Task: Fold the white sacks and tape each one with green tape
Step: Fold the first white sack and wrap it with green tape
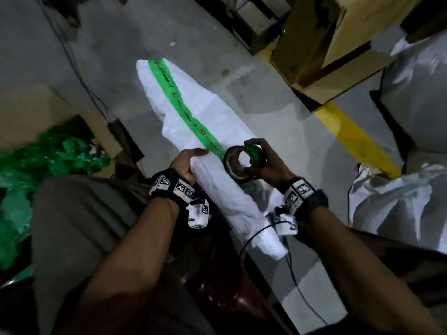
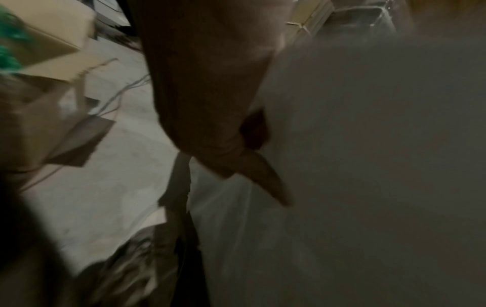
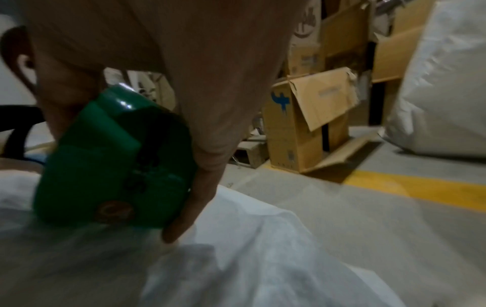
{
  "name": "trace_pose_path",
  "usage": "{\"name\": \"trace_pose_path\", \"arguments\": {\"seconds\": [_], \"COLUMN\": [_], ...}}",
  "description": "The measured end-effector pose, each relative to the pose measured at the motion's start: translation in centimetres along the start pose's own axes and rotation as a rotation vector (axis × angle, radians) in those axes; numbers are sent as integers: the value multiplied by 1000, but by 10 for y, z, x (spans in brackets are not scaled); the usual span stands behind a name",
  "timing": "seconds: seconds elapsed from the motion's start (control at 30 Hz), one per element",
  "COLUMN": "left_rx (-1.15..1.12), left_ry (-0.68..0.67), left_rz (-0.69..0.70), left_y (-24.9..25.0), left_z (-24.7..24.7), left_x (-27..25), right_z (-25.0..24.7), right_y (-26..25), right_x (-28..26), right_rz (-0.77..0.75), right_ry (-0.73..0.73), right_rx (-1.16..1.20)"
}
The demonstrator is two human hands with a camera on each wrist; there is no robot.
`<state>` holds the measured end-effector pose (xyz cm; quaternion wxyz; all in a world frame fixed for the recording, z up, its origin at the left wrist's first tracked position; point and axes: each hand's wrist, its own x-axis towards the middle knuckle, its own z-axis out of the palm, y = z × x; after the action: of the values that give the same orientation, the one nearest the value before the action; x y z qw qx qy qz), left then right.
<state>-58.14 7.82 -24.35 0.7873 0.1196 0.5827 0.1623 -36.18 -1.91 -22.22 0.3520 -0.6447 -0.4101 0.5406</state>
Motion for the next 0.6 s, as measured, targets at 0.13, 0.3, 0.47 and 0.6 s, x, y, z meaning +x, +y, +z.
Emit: {"name": "trace_pose_path", "arguments": {"seconds": [0.13,0.3,0.47,0.6], "left_rx": [73,275,432,416], "left_ry": [-47,-53,375,363], "left_rz": [-68,73,165,288], "left_y": [-20,-34,-34,-39], "left_z": [-15,-31,-21,-6], "left_x": [-19,-6,-13,-21], "right_z": [36,55,52,37], "right_y": [22,15,19,7], "right_x": [-18,-17,-9,-2], "right_rz": [44,38,-139,-141], "right_ry": [108,98,142,232], "right_rx": [62,-11,-240,-295]}}
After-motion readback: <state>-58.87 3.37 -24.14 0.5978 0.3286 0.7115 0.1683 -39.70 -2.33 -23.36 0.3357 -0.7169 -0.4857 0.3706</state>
